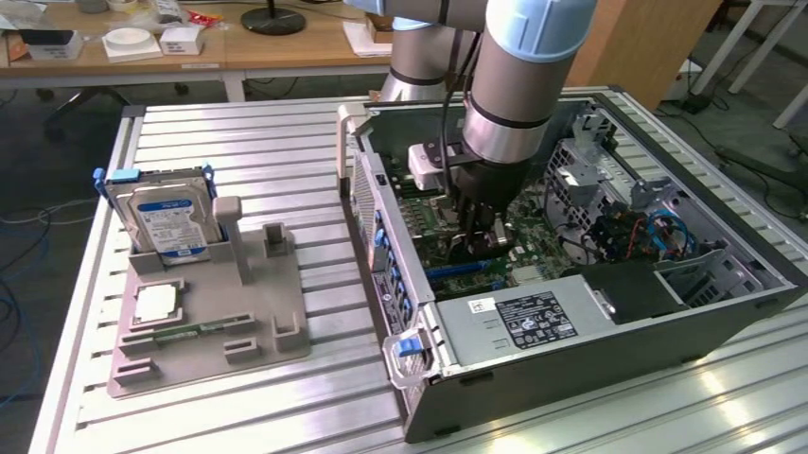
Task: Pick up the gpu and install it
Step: 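Insert the gpu into the slot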
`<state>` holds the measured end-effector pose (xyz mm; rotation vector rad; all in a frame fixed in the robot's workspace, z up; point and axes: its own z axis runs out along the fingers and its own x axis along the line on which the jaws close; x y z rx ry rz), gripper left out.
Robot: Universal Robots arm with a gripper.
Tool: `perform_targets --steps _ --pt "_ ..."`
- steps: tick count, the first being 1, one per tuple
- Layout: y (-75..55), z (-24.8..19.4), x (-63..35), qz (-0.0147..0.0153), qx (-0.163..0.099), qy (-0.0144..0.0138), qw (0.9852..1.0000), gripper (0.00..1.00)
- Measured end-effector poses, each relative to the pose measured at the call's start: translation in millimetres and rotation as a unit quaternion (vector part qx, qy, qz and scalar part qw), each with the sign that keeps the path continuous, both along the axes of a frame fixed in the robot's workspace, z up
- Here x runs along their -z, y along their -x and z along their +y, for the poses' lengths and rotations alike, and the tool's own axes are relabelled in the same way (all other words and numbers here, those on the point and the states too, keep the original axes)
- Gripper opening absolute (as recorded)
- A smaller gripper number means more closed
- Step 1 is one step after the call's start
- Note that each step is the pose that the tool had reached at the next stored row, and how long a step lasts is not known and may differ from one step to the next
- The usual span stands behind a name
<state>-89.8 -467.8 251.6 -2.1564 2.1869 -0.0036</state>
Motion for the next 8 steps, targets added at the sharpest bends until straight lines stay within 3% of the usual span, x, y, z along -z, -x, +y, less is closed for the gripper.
perform_targets --steps 8 --pt "0.0 0.0 4.5 0.0000 0.000 -0.0002 1.0000 0.27"
